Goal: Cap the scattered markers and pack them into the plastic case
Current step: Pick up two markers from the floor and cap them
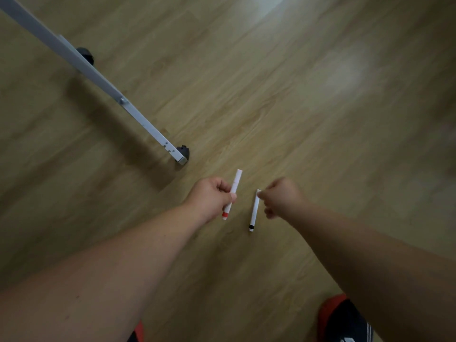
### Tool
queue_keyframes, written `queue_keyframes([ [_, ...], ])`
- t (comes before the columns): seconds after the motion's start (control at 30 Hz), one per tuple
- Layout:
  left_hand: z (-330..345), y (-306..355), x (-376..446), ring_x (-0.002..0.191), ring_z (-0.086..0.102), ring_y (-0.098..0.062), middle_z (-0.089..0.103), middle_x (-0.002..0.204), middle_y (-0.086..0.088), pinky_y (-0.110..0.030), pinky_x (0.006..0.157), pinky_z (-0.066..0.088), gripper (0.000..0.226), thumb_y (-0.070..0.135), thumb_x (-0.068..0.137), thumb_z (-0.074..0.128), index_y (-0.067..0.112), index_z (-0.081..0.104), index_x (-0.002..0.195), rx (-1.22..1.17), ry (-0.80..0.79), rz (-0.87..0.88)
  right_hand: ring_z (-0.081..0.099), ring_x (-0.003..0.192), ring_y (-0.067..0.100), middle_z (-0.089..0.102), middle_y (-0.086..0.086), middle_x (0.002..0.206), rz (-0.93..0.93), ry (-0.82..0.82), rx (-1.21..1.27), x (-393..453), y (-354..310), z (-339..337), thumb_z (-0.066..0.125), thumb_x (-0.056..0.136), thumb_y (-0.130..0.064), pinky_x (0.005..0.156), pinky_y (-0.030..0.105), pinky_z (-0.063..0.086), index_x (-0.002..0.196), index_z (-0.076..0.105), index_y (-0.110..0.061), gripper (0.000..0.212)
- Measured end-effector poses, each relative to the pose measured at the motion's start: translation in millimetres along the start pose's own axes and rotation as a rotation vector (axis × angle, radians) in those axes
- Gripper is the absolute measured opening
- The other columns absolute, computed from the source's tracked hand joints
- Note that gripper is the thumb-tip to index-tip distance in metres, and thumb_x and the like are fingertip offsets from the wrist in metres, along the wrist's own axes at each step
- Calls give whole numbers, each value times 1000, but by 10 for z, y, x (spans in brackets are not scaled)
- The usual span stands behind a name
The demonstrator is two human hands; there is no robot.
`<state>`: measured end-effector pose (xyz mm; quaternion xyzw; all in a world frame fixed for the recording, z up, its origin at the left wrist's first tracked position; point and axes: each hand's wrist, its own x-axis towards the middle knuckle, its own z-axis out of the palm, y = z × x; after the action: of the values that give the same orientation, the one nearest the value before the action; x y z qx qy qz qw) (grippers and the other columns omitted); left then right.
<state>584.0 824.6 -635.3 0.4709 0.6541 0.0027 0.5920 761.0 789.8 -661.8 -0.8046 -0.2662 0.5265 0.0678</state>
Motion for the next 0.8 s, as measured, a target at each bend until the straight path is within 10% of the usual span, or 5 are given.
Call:
queue_keyframes([
  [0.33, -2, -258, 188, 67, 65, -19, 67, 76, -6, -22, 52, 44, 15, 9, 85, 72, 15, 60, 78, -34, -4, -52, 64, 70, 23, 62, 6, 73, 200, 94, -120, 124, 253, 589, 75, 80, -45, 67, 32, 53, 85, 61, -9, 39],
  [0.53, -92, -294, 258, 70, 68, -19, 70, 79, -5, -27, 56, 48, 12, 12, 86, 72, 16, 62, 81, -36, -8, -72, 66, 87, 27, 63, 8, 86, 198, 92, -307, 181, 173, 578, 70, 83, -22, 79, 34, 55, 98, 62, -7, 23],
  [0.63, -109, -251, 233, 67, 67, -16, 70, 78, -5, -26, 52, 48, 10, 12, 86, 72, 15, 62, 83, -52, -11, -77, 64, 70, 24, 64, 8, 74, 124, 69, -194, 153, 160, 508, 68, 82, -29, 69, 35, 55, 76, 59, -11, 21],
  [0.8, -202, 28, -32, 66, 66, -16, 69, 76, -3, -29, 57, 49, 9, 13, 86, 72, 15, 63, 85, -92, 18, -89, 63, 62, 23, 68, 18, 78, 53, -179, 330, -214, -96, 83, 73, 84, -8, 53, 30, 55, 93, 63, 2, 17],
])
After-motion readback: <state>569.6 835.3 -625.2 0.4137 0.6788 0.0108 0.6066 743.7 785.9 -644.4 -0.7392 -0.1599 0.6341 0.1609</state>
